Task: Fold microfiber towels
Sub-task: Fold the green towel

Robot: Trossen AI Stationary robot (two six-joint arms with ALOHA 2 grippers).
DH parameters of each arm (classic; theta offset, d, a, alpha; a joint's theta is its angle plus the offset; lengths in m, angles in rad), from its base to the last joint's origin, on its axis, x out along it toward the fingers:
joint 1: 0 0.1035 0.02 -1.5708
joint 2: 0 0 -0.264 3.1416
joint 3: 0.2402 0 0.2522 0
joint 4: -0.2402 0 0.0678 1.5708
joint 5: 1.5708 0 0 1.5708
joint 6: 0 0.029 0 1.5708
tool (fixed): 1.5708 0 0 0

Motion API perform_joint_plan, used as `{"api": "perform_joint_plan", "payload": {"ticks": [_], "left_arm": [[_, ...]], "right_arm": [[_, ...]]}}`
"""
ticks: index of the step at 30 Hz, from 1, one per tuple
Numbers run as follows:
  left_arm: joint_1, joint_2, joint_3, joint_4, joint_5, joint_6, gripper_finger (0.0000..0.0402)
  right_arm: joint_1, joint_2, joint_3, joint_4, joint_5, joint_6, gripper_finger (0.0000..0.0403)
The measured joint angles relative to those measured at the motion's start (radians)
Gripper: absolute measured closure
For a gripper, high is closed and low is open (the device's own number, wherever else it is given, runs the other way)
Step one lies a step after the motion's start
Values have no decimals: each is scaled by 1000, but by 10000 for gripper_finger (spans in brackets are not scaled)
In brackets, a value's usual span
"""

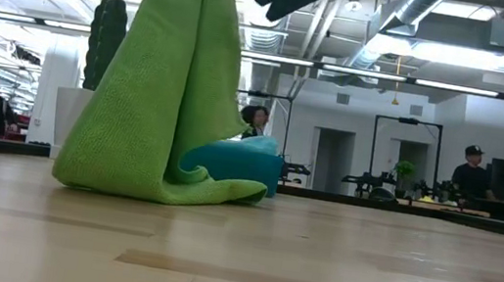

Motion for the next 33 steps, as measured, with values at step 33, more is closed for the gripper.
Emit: {"api": "perform_joint_plan", "payload": {"ticks": [33], "left_arm": [[0,0,1,-17,8,-73,401]], "right_arm": [[-339,-132,-674,947,-627,-270,155]]}}
